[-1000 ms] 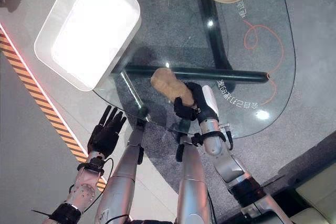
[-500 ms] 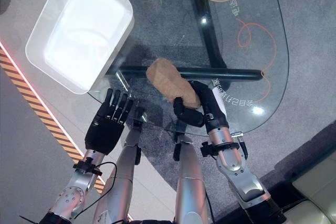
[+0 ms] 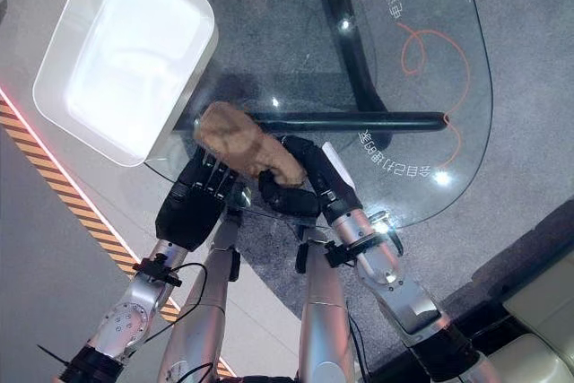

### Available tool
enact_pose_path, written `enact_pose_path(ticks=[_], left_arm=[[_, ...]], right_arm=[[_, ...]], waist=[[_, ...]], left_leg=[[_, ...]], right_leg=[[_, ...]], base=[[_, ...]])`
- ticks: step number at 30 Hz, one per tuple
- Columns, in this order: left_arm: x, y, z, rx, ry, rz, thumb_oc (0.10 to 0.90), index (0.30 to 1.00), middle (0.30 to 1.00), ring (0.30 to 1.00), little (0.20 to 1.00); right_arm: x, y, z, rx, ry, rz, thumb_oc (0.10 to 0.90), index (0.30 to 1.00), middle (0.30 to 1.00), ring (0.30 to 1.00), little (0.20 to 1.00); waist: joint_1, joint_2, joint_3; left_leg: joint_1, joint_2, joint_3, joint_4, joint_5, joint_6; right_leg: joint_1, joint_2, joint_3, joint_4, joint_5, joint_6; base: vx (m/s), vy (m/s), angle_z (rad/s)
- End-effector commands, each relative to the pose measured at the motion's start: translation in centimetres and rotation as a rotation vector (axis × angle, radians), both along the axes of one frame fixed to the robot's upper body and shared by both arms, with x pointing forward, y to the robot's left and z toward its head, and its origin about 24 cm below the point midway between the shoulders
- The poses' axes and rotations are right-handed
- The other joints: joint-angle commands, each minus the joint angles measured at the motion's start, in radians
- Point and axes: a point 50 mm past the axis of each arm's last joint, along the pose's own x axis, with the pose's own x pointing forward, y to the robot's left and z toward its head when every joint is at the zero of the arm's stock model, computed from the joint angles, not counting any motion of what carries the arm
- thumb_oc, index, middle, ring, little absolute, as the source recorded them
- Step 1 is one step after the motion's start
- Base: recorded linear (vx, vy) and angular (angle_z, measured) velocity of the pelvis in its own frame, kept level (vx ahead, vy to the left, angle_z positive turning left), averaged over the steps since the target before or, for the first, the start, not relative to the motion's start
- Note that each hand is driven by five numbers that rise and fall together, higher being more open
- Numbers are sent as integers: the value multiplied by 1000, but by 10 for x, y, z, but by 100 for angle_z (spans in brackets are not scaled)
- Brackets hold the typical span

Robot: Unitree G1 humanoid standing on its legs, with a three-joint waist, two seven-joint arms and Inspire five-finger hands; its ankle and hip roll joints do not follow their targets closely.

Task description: Wipe the table with a cloth and put it in the basket.

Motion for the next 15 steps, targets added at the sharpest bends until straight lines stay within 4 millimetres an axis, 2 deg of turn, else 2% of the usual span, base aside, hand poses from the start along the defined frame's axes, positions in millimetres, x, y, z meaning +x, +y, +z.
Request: enact_pose_path(ticks=[1,12,15], left_arm=[[-9,-8,28,-5,-142,-49,800,900,900,900,900],[-11,-15,31,7,-176,-99,800,900,900,900,900],[-13,-17,34,-47,-220,-127,800,900,900,900,900]], right_arm=[[-24,26,52,85,-266,213,100,300,300,300,200],[-19,28,45,23,-245,145,100,300,300,300,200],[-14,25,38,-70,-255,57,100,300,300,300,200]], waist=[[0,-4,-26],[-3,4,-26],[-3,9,-26]], left_leg=[[-33,-44,142,166,-136,70],[-35,-47,144,161,-132,71],[-31,-46,147,152,-131,72]], right_leg=[[32,49,-66,-178,158,20],[25,52,-56,-181,161,18],[27,50,-58,-185,161,17]], base=[[-2,20,-4],[-1,18,-3],[-3,22,0]])
